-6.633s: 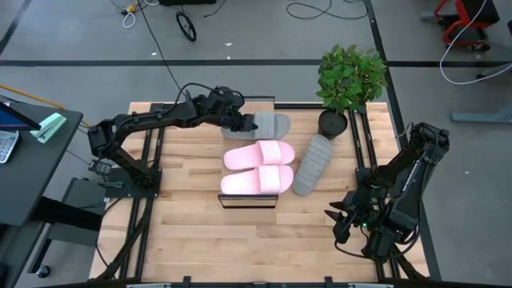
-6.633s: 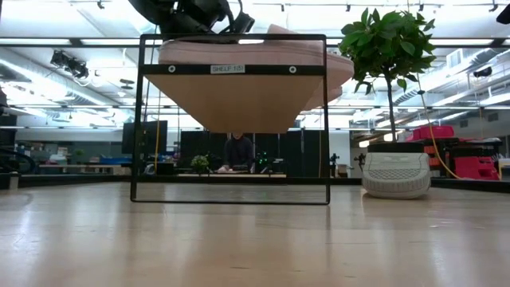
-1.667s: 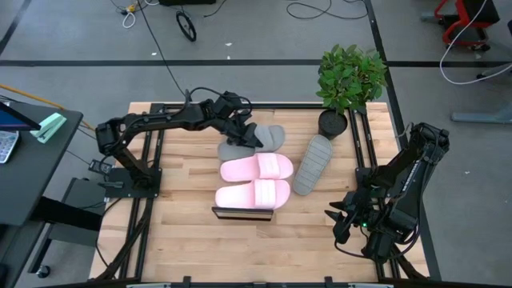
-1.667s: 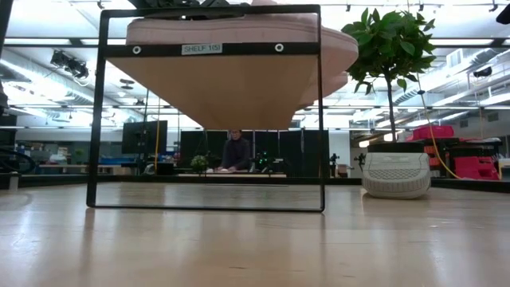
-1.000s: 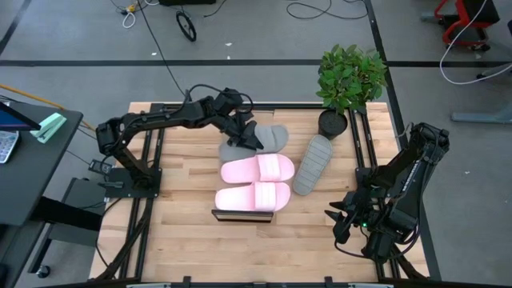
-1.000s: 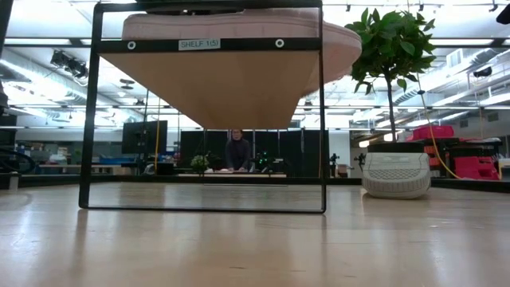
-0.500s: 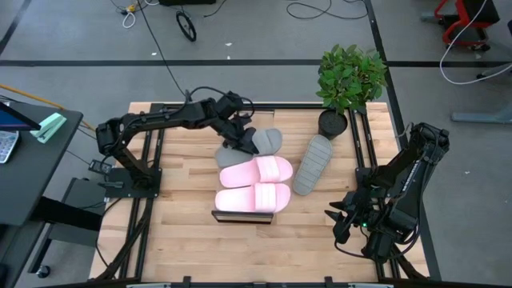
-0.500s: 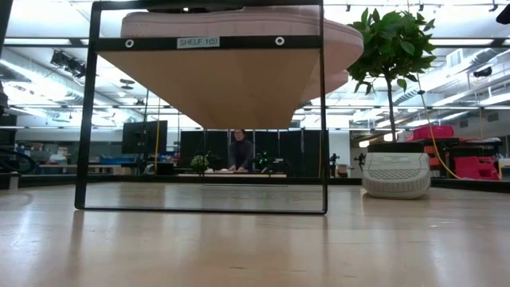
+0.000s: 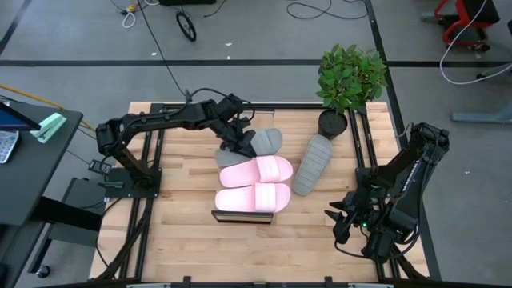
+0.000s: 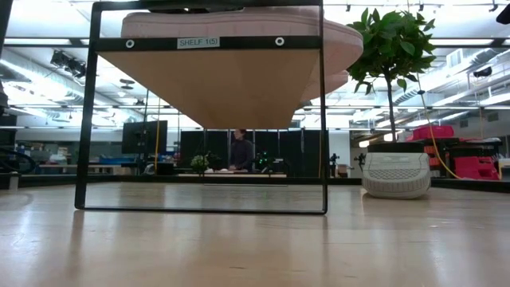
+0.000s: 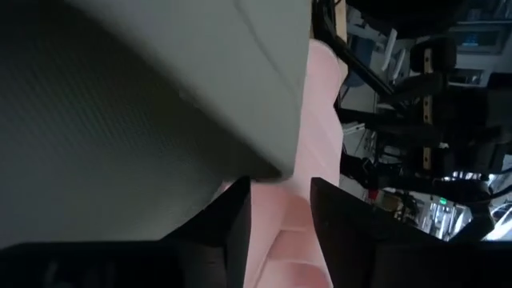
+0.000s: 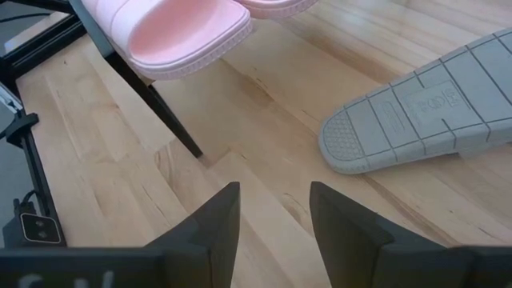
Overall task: Pick and place slides into the shelf
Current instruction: Put the bottom gray slides on top of the shelf, then put the gray slides on top of the shelf
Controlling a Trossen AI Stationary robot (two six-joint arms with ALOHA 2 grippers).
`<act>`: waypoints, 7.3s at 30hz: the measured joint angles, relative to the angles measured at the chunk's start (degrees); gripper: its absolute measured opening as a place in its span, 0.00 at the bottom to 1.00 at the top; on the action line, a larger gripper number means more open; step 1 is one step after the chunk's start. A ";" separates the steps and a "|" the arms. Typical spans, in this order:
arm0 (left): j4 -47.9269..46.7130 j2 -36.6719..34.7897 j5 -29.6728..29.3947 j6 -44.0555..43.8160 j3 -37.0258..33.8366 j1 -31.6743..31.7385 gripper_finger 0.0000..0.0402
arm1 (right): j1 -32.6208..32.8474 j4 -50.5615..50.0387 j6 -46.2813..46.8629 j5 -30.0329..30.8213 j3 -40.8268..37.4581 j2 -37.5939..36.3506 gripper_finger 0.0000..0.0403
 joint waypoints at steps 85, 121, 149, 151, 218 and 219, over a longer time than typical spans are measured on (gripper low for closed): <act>8.85 -33.25 -111.25 39.30 -27.32 -54.18 0.26 | -38.09 14.80 -12.94 -6.34 -34.38 -40.37 0.67; 6.65 -33.27 -101.04 37.09 -27.32 -50.07 0.19 | -67.45 29.02 -24.03 -16.90 -34.38 -17.68 0.74; 6.57 -33.25 -101.09 35.21 -27.32 -52.43 0.14 | -63.90 23.17 -27.68 -18.24 -34.40 -25.54 0.74; 6.57 -33.27 -101.09 35.21 -27.32 -52.43 0.14 | -64.32 20.01 -25.52 -16.66 -34.40 -26.51 0.74; 5.15 -33.26 -98.88 32.92 -27.32 -52.43 0.11 | -94.28 40.95 -28.06 -48.44 -52.82 -49.20 0.57; 5.17 -33.26 -98.52 32.90 -27.32 -52.43 0.10 | -94.28 41.53 -27.34 -48.61 -53.30 -49.23 0.57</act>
